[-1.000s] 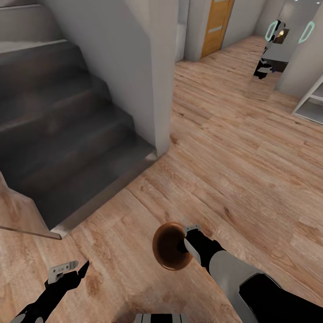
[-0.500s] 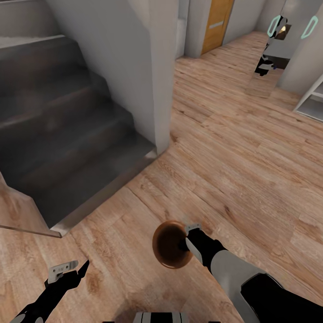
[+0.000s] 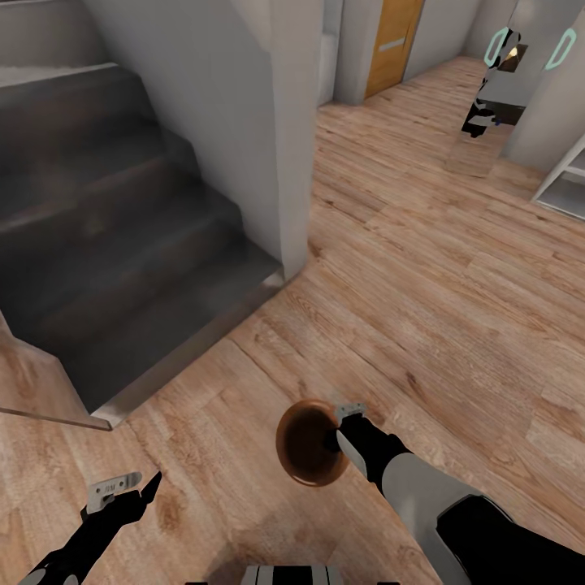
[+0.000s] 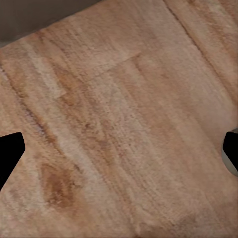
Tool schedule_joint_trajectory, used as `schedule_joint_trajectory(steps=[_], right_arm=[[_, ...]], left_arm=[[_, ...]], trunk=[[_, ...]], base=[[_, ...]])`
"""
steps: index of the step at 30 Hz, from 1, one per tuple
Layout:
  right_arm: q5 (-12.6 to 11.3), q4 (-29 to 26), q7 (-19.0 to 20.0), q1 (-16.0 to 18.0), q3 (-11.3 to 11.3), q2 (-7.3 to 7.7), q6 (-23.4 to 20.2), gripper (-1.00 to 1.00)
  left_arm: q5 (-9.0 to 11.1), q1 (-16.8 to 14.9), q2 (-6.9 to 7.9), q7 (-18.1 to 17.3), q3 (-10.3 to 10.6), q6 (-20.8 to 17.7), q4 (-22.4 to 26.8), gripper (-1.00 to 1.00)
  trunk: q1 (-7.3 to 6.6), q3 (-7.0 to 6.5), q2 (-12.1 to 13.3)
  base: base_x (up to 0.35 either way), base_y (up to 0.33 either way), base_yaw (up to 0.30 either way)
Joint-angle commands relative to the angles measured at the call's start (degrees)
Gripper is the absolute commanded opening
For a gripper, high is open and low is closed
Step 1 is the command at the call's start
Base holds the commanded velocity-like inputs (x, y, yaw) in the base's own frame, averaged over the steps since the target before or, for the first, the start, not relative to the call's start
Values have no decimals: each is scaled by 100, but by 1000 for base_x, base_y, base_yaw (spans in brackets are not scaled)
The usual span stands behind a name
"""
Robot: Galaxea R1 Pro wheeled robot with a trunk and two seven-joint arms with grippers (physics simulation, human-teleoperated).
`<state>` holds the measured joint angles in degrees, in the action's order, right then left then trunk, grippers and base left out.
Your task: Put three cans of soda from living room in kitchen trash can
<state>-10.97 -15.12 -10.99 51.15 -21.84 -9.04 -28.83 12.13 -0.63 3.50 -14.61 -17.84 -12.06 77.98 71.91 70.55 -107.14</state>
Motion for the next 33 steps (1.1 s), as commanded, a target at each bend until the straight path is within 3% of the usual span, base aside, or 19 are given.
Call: schedule_joint_trajectory(steps=[1,20,33], right_arm=[[0,0,0,0,1,0,2,100],[0,-9,-9,0,3,11,9,100],[-1,-9,-9,0,-4,16,9,100]], left_arm=[[0,0,0,-1,0,0,1,100],[1,2,1,-2,0,-7,-2,100],[1,2,-7,42,-2,-7,6,100]], trunk=[[0,0,0],[0,7,0],[0,81,0]], base=[[0,0,0],[0,0,0],[0,0,0]])
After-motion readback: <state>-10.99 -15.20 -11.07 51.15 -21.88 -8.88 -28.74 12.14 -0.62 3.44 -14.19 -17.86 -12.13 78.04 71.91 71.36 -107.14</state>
